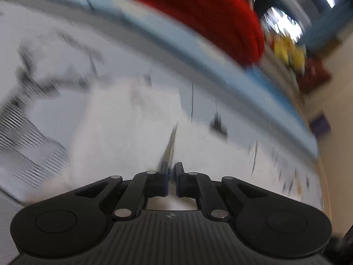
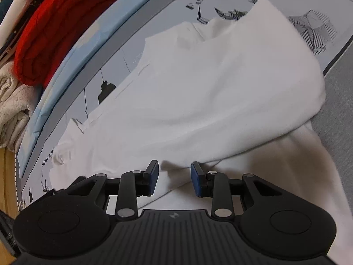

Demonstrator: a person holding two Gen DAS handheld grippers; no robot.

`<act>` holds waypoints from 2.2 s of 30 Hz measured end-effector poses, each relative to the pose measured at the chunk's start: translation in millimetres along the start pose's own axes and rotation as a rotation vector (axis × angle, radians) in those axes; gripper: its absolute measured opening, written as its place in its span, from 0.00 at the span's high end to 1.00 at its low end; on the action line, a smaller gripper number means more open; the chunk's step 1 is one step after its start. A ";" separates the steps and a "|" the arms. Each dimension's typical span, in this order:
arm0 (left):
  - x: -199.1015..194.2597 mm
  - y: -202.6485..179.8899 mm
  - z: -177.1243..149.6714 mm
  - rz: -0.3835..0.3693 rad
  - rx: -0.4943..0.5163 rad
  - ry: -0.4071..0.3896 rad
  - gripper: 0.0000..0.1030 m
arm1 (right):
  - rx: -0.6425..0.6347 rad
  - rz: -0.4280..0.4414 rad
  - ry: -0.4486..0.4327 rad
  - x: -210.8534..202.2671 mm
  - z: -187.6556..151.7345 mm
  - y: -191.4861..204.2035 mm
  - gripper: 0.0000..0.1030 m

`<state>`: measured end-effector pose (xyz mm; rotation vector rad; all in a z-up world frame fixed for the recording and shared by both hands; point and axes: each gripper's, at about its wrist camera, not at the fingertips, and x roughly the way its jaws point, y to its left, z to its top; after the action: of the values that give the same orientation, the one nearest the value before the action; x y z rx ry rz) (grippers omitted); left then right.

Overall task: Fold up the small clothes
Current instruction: 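Grasp the folded side again with the right gripper and press it flat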

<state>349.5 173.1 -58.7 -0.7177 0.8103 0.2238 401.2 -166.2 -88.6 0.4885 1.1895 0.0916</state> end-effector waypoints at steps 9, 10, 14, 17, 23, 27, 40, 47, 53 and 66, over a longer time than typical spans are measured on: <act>-51.3 29.2 -2.6 0.377 -0.050 -0.014 0.93 | 0.019 -0.016 -0.026 -12.6 0.3 -7.5 0.66; -53.5 31.0 -0.4 0.396 -0.043 -0.031 0.93 | 0.034 -0.030 -0.033 -13.6 1.6 -10.2 0.66; -58.8 35.8 13.3 0.340 -0.065 -0.081 0.92 | 0.169 -0.081 -0.084 -20.5 8.9 -30.5 0.66; -46.2 41.6 19.0 0.272 -0.071 -0.014 0.84 | 0.290 -0.101 -0.113 -24.8 14.0 -49.9 0.66; -15.5 52.6 15.2 0.276 -0.043 0.130 0.70 | 0.422 -0.097 -0.221 -42.6 9.7 -69.5 1.00; -5.8 59.9 9.5 0.280 -0.030 0.156 0.70 | 0.499 -0.180 -0.190 -37.8 4.6 -85.8 1.00; -43.2 40.4 23.7 0.254 -0.002 -0.010 0.98 | 0.504 0.070 -0.281 -50.1 12.2 -72.3 0.78; -60.8 37.1 32.1 0.289 0.002 -0.122 0.98 | 0.493 0.100 -0.361 -62.1 14.4 -67.5 0.66; -54.9 41.3 30.5 0.268 -0.025 -0.076 0.98 | 0.534 0.030 -0.250 -39.7 18.7 -76.2 0.65; -55.6 36.8 27.4 0.219 -0.015 -0.041 0.99 | 0.526 0.036 -0.307 -51.3 26.8 -76.2 0.95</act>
<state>311.3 223.1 -23.7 -0.6362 0.8488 0.4406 391.9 -259.1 -67.9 0.9498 0.8949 -0.2651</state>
